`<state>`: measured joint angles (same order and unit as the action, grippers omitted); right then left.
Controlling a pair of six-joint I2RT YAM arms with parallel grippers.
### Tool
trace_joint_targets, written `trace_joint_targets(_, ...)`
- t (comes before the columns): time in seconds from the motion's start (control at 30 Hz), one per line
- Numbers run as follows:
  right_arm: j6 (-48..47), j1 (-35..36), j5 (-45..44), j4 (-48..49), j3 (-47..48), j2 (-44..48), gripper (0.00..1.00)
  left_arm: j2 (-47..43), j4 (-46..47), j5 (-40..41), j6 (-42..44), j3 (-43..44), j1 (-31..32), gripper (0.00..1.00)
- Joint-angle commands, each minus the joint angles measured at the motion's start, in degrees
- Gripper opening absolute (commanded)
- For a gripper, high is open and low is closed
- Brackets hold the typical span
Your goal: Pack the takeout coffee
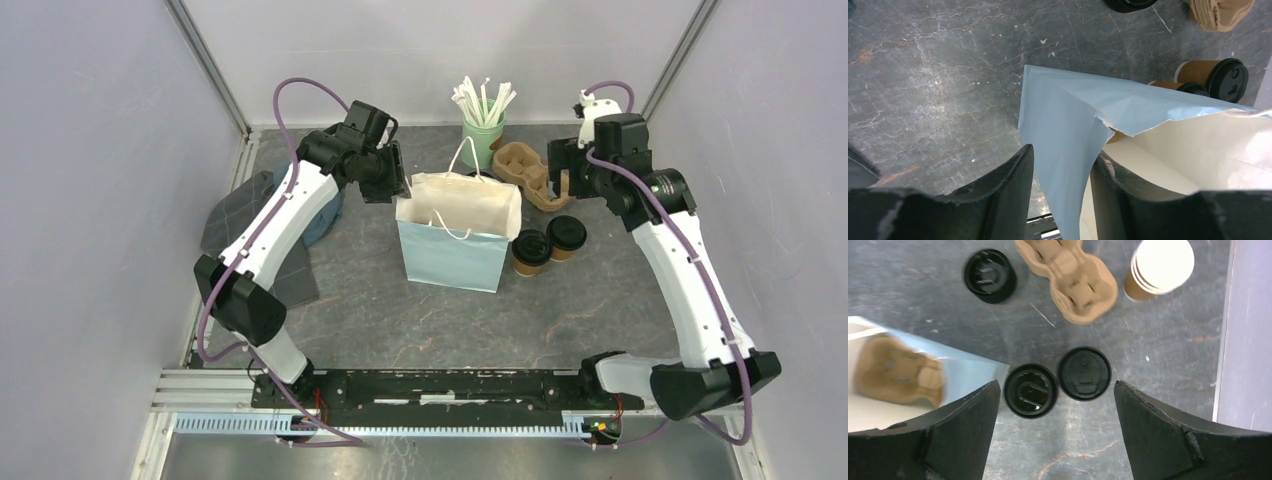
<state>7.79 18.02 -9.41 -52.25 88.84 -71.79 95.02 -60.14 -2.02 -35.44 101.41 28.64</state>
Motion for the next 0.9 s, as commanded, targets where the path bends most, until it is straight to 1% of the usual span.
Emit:
trace_joint_targets(0.0, -1.89, -7.82, 9.21, -1.89, -4.56, -3.31, 0.89, 0.21, -1.01, 3.31, 4.66, 3.47, 0.2, 0.47)
trace_joint_targets(0.07, -2.01, -9.22, 12.08, -0.99, -8.23, -4.01, 0.89, 0.93, -1.43, 3.79, 5.02, 3.63, 0.19, 0.39)
trace_joint_targets(0.13, -2.45, -9.27, 14.18, 1.11, -11.88, -4.28, 0.88, 1.09, -2.32, 4.85, 5.03, 3.37, 0.18, 0.29)
trace_joint_targets(0.2, -3.66, -9.01, 17.53, 3.38, -14.67, -4.42, 0.85, 0.51, -2.92, 6.47, 5.11, 2.9, 0.22, 0.22)
trace_joint_targets(0.27, -3.79, -8.12, 17.87, 5.16, -17.23, -4.98, 0.85, -0.23, -3.98, 8.14, 5.56, 3.04, 0.12, 0.14)
trace_joint_targets(0.33, -4.09, -6.43, 17.24, 5.19, -18.28, -6.3, 0.86, -1.09, -4.94, 9.04, 6.17, 3.37, 0.06, 0.13)
trace_joint_targets(0.37, -4.09, -5.62, 16.71, 5.04, -18.38, -7.04, 0.89, -1.36, -5.81, 9.49, 6.32, 3.64, 0.02, 0.12)
trace_joint_targets(0.43, -3.36, -2.8, 14.64, 5.54, -18.89, -7.76, 0.92, -2.03, -6.7, 9.95, 6.44, 3.88, -0.14, 0.11)
trace_joint_targets(0.53, -2.51, -0.19, 12.14, 6.96, -19.62, -8.58, 0.93, -3.03, -6.9, 10.19, 6.44, 3.34, -0.41, 0.11)
trace_joint_targets(0.6, -2.52, 0.46, 11.6, 7.51, -19.98, -9.39, 0.93, -3.32, -7.08, 10.2, 6.35, 3.28, -0.44, 0.08)
trace_joint_targets(0.67, -2.5, 0.59, 10.22, 7.28, -20.1, -10.32, 0.93, -3.39, -7.16, 10.15, 6.42, 3.19, -0.59, 0.07)
trace_joint_targets(0.87, -2.78, 0.56, 7.72, 7.52, -20.69, -11.36, 0.95, -3.05, -6.89, 9.57, 6.7, 3.27, -0.78, 0.1)
